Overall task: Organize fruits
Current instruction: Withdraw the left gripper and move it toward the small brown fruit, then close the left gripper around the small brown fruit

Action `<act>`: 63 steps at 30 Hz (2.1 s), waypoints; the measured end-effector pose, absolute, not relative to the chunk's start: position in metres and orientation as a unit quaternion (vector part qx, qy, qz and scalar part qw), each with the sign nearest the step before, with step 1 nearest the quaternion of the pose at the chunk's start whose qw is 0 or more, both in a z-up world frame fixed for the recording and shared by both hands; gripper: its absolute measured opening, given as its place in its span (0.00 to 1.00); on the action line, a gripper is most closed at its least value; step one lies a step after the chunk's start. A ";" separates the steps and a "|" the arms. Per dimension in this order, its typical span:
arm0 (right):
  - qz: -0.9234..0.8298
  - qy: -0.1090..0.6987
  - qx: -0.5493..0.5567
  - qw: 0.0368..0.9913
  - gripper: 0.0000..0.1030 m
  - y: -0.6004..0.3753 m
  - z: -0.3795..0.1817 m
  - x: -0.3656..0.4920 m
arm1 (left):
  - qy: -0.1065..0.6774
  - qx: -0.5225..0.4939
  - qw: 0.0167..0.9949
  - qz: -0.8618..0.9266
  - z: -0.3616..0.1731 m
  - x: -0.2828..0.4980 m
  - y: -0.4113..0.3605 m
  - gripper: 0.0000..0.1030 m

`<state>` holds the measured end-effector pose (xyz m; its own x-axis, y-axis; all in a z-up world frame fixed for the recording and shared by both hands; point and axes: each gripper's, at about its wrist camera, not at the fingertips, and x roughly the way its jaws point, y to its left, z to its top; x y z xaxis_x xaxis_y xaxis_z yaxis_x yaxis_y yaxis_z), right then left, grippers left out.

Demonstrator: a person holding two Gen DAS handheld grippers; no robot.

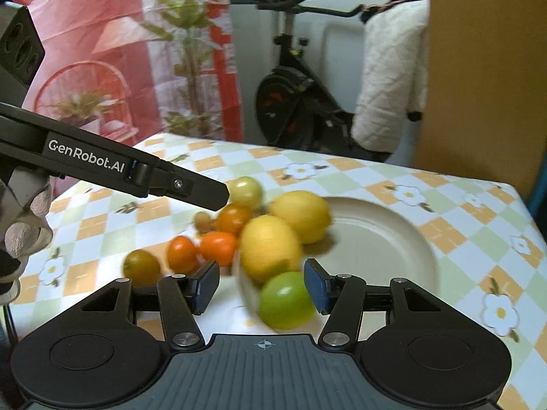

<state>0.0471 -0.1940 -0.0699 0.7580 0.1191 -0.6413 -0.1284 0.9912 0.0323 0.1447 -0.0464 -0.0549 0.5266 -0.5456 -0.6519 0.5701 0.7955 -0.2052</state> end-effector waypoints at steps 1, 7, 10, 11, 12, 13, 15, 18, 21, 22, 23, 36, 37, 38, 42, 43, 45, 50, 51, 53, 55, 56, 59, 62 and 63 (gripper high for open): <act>0.072 0.344 -0.008 0.936 0.49 -0.189 -0.071 0.048 | 0.369 0.016 0.874 -0.315 -0.056 0.144 -0.040 0.40; 0.100 0.361 -0.012 0.927 0.49 -0.163 -0.078 0.053 | 0.385 0.009 0.875 -0.294 -0.068 0.140 -0.007 0.40; 0.112 0.368 -0.012 0.923 0.48 -0.153 -0.080 0.054 | 0.392 0.004 0.872 -0.292 -0.073 0.135 0.005 0.40; 0.117 0.371 -0.012 0.921 0.47 -0.149 -0.081 0.054 | 0.395 0.003 0.871 -0.292 -0.075 0.133 0.008 0.40; 0.121 0.374 -0.012 0.919 0.47 -0.147 -0.082 0.056 | 0.397 0.003 0.870 -0.292 -0.078 0.131 0.010 0.40; 0.126 0.377 -0.012 0.918 0.46 -0.144 -0.083 0.057 | 0.400 0.003 0.869 -0.292 -0.080 0.129 0.012 0.40; 0.137 0.384 -0.015 0.913 0.45 -0.136 -0.086 0.059 | 0.403 0.001 0.868 -0.289 -0.085 0.124 0.017 0.40; 0.152 0.392 -0.021 0.907 0.44 -0.125 -0.090 0.060 | 0.404 -0.006 0.870 -0.283 -0.089 0.121 0.026 0.40; 0.164 0.398 -0.025 0.902 0.43 -0.116 -0.092 0.064 | 0.405 -0.012 0.871 -0.277 -0.092 0.119 0.032 0.40; 0.167 0.400 -0.027 0.901 0.42 -0.114 -0.093 0.064 | 0.405 -0.012 0.871 -0.276 -0.092 0.119 0.033 0.40; 0.169 0.402 -0.027 0.900 0.41 -0.112 -0.093 0.065 | 0.406 -0.013 0.872 -0.275 -0.093 0.119 0.033 0.40; 0.187 0.435 -0.025 0.881 0.39 -0.092 -0.109 0.079 | 0.406 -0.028 0.877 -0.255 -0.095 0.123 0.045 0.40; 0.186 0.437 -0.024 0.880 0.38 -0.091 -0.110 0.079 | 0.407 -0.029 0.877 -0.254 -0.095 0.123 0.045 0.40; 0.186 0.438 -0.024 0.879 0.37 -0.091 -0.111 0.080 | 0.407 -0.028 0.877 -0.253 -0.096 0.123 0.045 0.40; 0.187 0.441 -0.025 0.878 0.32 -0.091 -0.113 0.080 | 0.407 -0.028 0.877 -0.252 -0.097 0.124 0.045 0.40; 0.188 0.441 -0.024 0.877 0.30 -0.092 -0.113 0.080 | 0.407 -0.028 0.878 -0.251 -0.097 0.125 0.045 0.40; 0.189 0.442 -0.023 0.877 0.27 -0.093 -0.113 0.079 | 0.407 -0.028 0.878 -0.250 -0.096 0.125 0.044 0.40; 0.181 0.442 -0.022 0.878 0.25 -0.100 -0.112 0.077 | 0.402 -0.025 0.883 -0.242 -0.092 0.127 0.043 0.40; 0.178 0.441 -0.020 0.880 0.25 -0.102 -0.111 0.077 | 0.400 -0.025 0.884 -0.240 -0.090 0.128 0.043 0.40; 0.170 0.436 -0.017 0.884 0.25 -0.109 -0.108 0.076 | 0.395 -0.025 0.887 -0.236 -0.085 0.130 0.043 0.40; 0.162 0.427 -0.017 0.890 0.25 -0.115 -0.103 0.075 | 0.386 -0.024 0.892 -0.233 -0.078 0.132 0.043 0.40; 0.159 0.422 -0.015 0.892 0.25 -0.119 -0.101 0.075 | 0.381 -0.024 0.895 -0.232 -0.074 0.132 0.042 0.40; 0.149 0.406 -0.018 0.902 0.25 -0.129 -0.091 0.074 | 0.366 -0.020 0.902 -0.230 -0.062 0.135 0.039 0.40; 0.138 0.387 -0.017 0.911 0.25 -0.141 -0.081 0.074 | 0.349 -0.009 0.909 -0.227 -0.050 0.138 0.032 0.40; 0.135 0.383 -0.017 0.914 0.25 -0.144 -0.078 0.075 | 0.343 -0.007 0.912 -0.226 -0.046 0.139 0.031 0.40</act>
<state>0.0747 -0.1440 -0.0779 0.6708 0.2343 -0.7037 -0.2602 0.9628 0.0725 0.1386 0.0311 -0.0462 0.6622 -0.4164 -0.6230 0.4066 0.8980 -0.1680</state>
